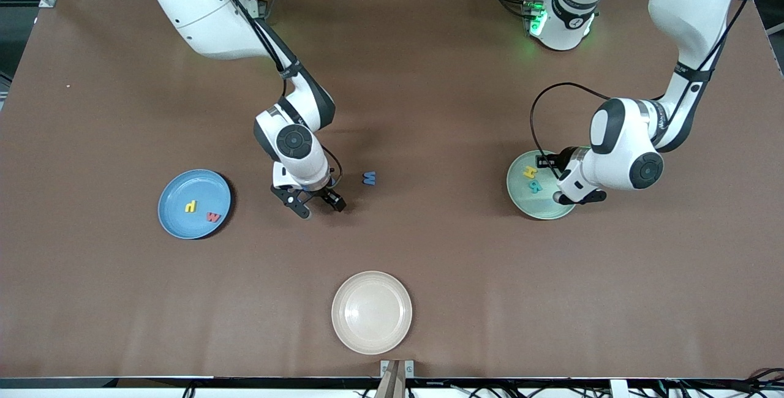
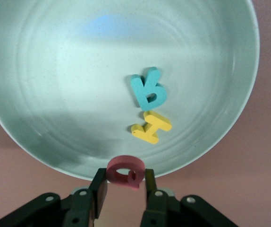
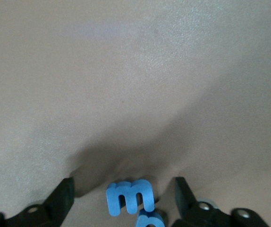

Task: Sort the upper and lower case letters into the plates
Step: 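Carry the G to the green plate while the right gripper grasps blue m, then place the m on the blue plate while the left gripper reaches the W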

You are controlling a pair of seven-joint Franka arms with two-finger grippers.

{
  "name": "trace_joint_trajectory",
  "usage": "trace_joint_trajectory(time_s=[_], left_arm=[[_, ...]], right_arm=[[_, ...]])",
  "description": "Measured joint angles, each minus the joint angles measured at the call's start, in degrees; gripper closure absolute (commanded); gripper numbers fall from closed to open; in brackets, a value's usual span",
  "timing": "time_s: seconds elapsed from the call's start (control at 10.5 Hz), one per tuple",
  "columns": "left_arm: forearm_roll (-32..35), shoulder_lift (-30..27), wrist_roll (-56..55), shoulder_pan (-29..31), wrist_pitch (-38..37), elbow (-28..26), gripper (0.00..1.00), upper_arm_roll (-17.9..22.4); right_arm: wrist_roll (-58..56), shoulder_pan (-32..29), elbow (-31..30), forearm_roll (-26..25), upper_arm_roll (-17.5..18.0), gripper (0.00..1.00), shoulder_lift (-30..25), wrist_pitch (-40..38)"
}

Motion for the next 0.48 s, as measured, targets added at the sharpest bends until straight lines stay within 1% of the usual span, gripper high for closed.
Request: trace_joint_trajectory(time_s=[0.29,0.48], left_arm=[[-0.8,0.0,-0.1,-0.2,0.1,0.0,0.0,0.0],[-4.8,0.0,-2.0,-1.0,0.1,0.0,0.0,-0.3]], right_arm=[[0.0,0.0,0.1,0.0,0.0,1.0,-0.7,-0.6],[0.0,0.0,0.1,0.0,0.0,1.0,-0.8,-0.6]])
